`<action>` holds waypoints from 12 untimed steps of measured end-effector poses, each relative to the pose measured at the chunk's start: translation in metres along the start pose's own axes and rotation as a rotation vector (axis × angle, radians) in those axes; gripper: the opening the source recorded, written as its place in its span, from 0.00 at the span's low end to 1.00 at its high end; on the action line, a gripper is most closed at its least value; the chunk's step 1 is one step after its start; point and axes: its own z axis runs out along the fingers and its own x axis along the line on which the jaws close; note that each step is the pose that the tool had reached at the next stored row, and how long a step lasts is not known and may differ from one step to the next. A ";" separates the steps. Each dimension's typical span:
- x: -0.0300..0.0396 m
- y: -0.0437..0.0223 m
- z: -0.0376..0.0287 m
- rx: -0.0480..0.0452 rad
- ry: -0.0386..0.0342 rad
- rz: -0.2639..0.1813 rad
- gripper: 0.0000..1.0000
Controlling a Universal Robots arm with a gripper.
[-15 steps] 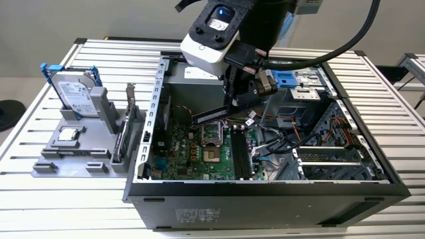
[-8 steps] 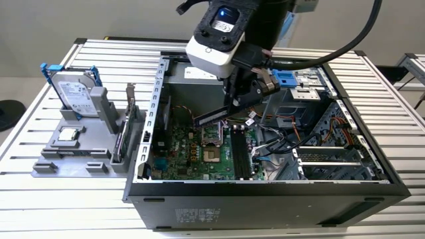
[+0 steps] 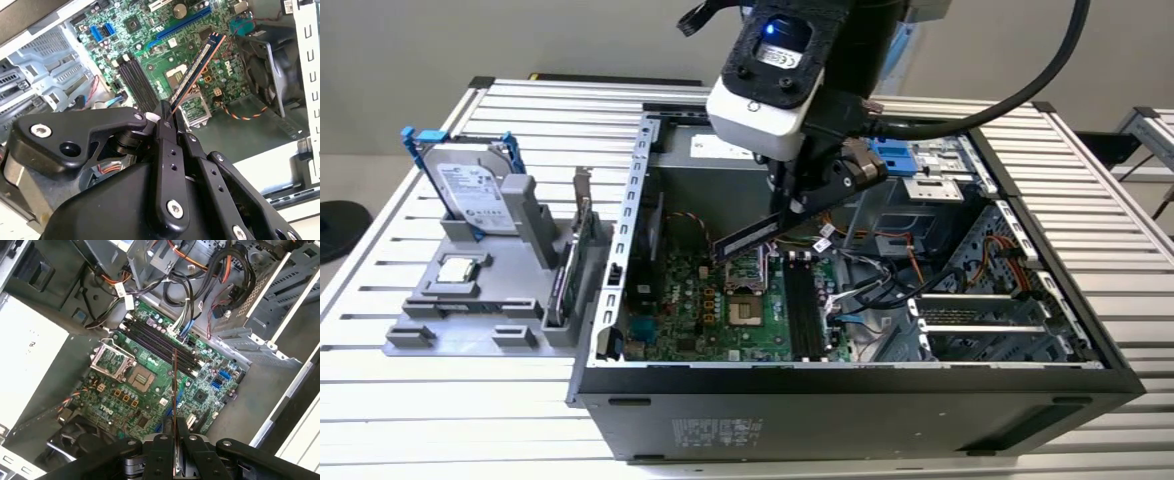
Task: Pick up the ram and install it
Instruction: 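Pick up the ram and move it above insertion slot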
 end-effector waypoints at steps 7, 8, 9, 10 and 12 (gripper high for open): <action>0.0000 0.0000 -0.0001 -0.0020 -0.0008 -0.064 0.00; 0.0000 0.0000 -0.0001 -0.0023 -0.0009 -0.073 0.00; 0.0000 0.0000 -0.0001 -0.0025 -0.0011 -0.082 0.00; 0.0000 0.0000 -0.0001 -0.0028 -0.0011 -0.091 0.00; 0.0000 0.0000 -0.0001 -0.0033 -0.0013 -0.108 0.00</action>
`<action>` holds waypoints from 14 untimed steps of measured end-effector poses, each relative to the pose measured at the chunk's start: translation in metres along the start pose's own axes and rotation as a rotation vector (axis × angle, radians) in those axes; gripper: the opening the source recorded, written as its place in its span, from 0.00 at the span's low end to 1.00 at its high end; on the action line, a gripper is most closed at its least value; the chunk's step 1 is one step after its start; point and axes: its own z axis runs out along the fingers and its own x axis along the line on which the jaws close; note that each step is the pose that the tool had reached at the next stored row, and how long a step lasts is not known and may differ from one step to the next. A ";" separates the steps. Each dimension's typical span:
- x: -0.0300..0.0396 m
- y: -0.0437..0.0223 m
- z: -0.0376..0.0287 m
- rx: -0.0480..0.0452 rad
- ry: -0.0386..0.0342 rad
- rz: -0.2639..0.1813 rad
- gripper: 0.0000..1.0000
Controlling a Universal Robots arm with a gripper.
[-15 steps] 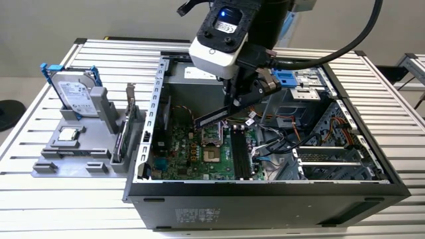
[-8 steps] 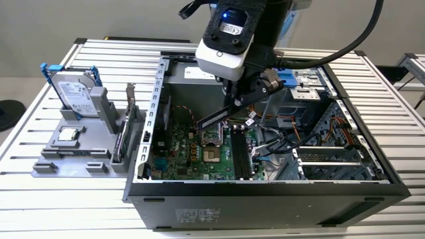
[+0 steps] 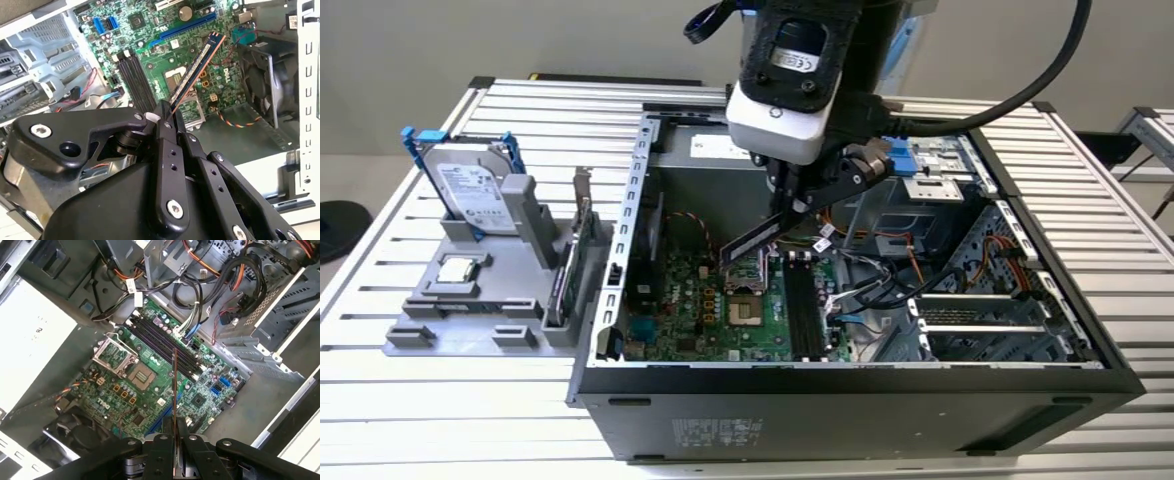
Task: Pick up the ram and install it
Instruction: 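Pick up the ram and move it above insertion slot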
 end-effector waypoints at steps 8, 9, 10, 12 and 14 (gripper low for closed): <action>0.0000 0.0000 0.0000 -0.0023 -0.0007 -0.068 0.00; 0.0000 0.0000 0.0000 -0.0025 -0.0009 -0.076 0.00; 0.0000 0.0000 0.0000 -0.0028 -0.0009 -0.084 0.00; 0.0000 0.0000 0.0000 -0.0033 -0.0011 -0.100 0.00; 0.0000 0.0000 0.0000 -0.0038 -0.0013 -0.116 0.00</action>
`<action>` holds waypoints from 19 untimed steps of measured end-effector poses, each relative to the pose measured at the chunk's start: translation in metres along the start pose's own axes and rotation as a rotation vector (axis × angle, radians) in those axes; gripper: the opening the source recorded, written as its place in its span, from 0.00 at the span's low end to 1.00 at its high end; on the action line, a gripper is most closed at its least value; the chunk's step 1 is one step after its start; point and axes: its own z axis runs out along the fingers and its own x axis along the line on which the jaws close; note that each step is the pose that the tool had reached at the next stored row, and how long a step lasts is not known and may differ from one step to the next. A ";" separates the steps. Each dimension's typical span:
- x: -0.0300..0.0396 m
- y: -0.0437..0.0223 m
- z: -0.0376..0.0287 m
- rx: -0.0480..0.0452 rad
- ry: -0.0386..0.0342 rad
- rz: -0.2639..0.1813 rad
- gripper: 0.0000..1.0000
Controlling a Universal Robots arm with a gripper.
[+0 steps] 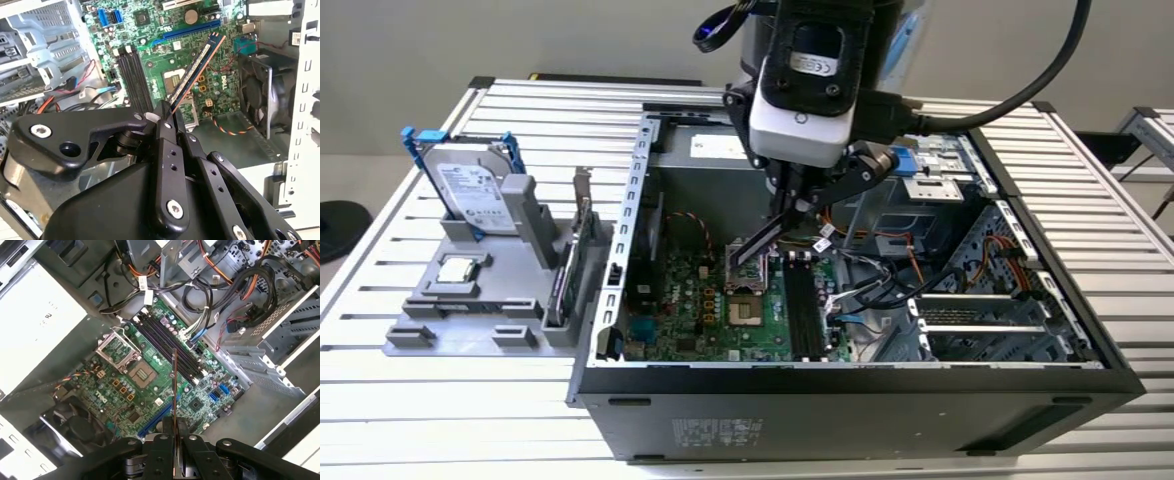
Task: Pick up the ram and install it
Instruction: 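Pick up the ram and move it above insertion slot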
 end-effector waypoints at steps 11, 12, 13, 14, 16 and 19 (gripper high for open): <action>0.0000 0.0000 0.0000 -0.0029 -0.0010 -0.089 0.00; 0.0000 0.0000 0.0000 -0.0031 -0.0011 -0.096 0.00; 0.0000 0.0000 0.0000 -0.0033 -0.0012 -0.104 0.00; 0.0000 0.0000 0.0000 -0.0036 -0.0013 -0.112 0.00; 0.0000 0.0000 0.0000 -0.0042 -0.0014 -0.127 0.00; 0.0000 0.0000 0.0000 -0.0049 -0.0017 -0.150 0.00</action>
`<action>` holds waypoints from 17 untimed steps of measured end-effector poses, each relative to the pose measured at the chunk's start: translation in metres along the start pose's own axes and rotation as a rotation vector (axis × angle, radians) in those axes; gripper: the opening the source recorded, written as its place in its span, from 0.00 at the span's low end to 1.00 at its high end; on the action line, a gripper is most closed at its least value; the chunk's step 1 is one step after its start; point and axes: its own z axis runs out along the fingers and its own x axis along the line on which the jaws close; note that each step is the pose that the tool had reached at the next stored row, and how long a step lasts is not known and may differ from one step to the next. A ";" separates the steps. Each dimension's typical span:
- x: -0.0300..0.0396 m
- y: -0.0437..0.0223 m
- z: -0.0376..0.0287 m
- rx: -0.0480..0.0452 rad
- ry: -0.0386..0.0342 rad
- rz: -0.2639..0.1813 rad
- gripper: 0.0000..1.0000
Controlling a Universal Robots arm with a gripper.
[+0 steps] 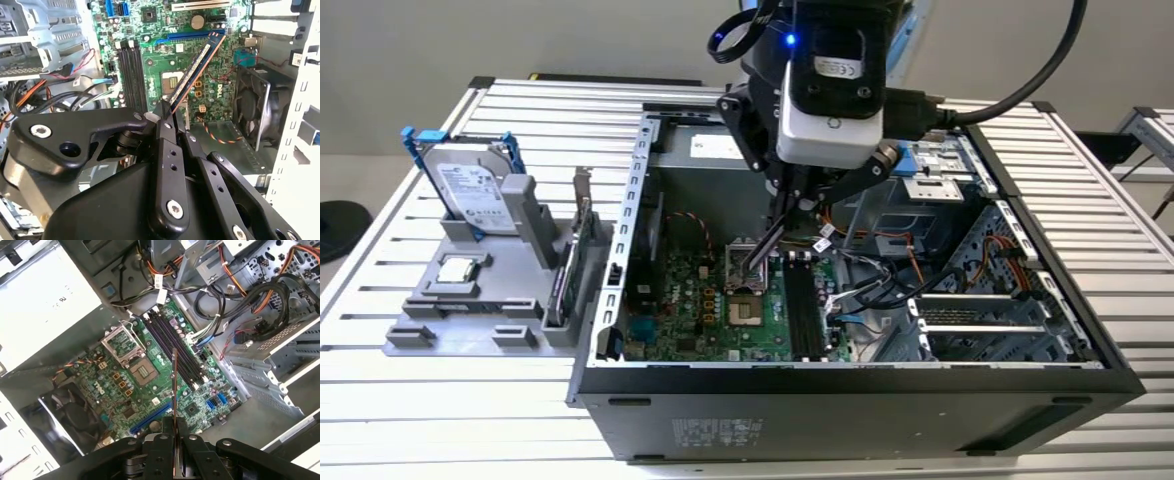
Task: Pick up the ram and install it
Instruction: 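Pick up the ram and move it above insertion slot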
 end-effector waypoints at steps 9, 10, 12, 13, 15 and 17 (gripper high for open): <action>0.0000 0.0000 0.0000 -0.0022 -0.0007 -0.069 0.00; 0.0000 0.0000 0.0000 -0.0025 -0.0008 -0.076 0.00; 0.0000 0.0000 0.0000 -0.0030 -0.0010 -0.091 0.00; 0.0000 0.0000 0.0000 -0.0033 -0.0011 -0.099 0.00; 0.0000 0.0000 0.0000 -0.0038 -0.0013 -0.115 0.00; 0.0000 0.0000 0.0000 -0.0045 -0.0014 -0.134 0.00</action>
